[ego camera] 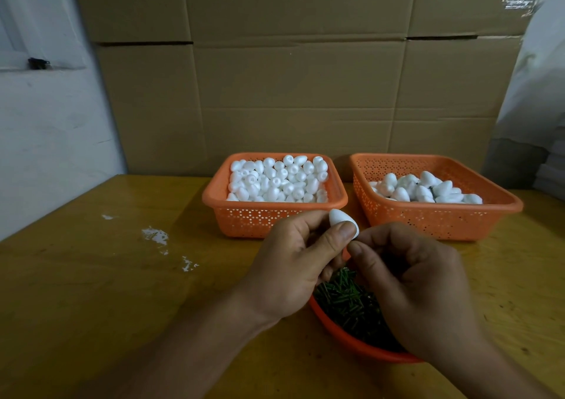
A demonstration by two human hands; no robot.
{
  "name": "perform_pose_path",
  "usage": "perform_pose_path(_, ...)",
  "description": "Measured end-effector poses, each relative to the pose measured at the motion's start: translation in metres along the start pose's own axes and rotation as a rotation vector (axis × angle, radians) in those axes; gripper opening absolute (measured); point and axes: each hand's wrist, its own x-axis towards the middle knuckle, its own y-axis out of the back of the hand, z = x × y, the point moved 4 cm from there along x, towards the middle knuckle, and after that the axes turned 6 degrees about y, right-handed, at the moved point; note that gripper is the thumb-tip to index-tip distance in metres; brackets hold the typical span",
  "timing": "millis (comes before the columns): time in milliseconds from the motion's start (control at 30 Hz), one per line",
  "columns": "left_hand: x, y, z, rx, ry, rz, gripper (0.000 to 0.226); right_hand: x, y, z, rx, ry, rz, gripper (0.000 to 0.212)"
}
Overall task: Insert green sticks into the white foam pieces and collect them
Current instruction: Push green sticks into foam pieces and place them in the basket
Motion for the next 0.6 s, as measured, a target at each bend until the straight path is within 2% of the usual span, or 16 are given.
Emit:
perform_pose_path(133,0.0001,0.0008,0.0,0.054,-0.04,0.023,0.018,-0.0018,-0.0036,0.0006,0.013,-0.03,0.001,0.009)
perform_pose_path(333,-0.0013,0.0005,0.002,0.063,-0.077,0.01,0.021,-0.0024,-0.0063,0.0072,0.273,-0.149,-0.021,0.011)
perform_pose_path(500,-0.0006,0.0009,0.0,0.046,-0.061,0.035,0.031,-0.0028,-0.0054,0.007,0.203,-0.14,-0.04,0.013)
perform_pose_path(600,-0.0001,0.0002,-0.0024,0.035,-0.042,0.035,0.026,-0.0005,-0.0041,0.0087,0.238,-0.184,-0.041,0.017)
